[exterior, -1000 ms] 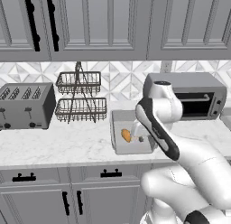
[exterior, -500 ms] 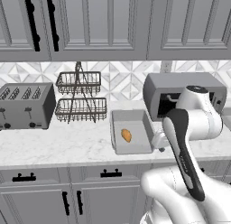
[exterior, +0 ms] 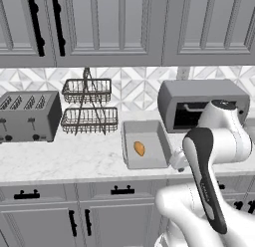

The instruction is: Place one potato and one steak in each tupperware on the nearby counter, to pack two identical lunches.

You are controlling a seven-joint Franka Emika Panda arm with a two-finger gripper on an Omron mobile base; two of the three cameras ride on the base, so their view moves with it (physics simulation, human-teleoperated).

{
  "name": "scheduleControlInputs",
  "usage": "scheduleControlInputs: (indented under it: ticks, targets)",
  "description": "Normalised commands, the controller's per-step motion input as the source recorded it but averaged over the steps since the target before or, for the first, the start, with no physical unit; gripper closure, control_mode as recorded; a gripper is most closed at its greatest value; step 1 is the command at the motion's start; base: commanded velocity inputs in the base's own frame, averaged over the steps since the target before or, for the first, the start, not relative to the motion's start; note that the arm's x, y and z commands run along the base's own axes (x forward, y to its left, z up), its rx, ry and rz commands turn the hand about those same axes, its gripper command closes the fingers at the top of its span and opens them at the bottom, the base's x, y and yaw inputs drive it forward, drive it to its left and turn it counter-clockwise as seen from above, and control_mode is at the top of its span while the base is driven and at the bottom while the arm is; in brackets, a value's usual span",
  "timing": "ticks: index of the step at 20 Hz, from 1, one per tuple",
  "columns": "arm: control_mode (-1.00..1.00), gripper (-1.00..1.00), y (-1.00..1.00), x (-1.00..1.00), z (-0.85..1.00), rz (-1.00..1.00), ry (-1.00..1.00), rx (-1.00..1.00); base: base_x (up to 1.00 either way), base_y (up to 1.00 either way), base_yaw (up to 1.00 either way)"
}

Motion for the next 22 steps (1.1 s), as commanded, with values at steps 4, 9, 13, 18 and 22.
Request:
scheduleControlInputs:
  ticks: [4, 9, 13, 18, 22]
  targets:
    - [1.00, -1.00, 0.00, 0.00, 0.00, 0.00, 0.00, 0.00, -0.99, 0.01, 0.00]
    - [1.00, -1.00, 0.00, 0.00, 0.00, 0.00, 0.00, 0.00, -1.00, -0.09, 0.15]
    - [1.00, -1.00, 0.00, 0.00, 0.00, 0.00, 0.00, 0.00, -0.63, 0.38, 0.79]
    - [1.00, -1.00, 0.00, 0.00, 0.00, 0.00, 0.00, 0.00, -0.15, 0.28, 0.99]
    - [1.00, -1.00, 0.00, 0.00, 0.00, 0.00, 0.00, 0.00, -0.23, 0.15, 0.99]
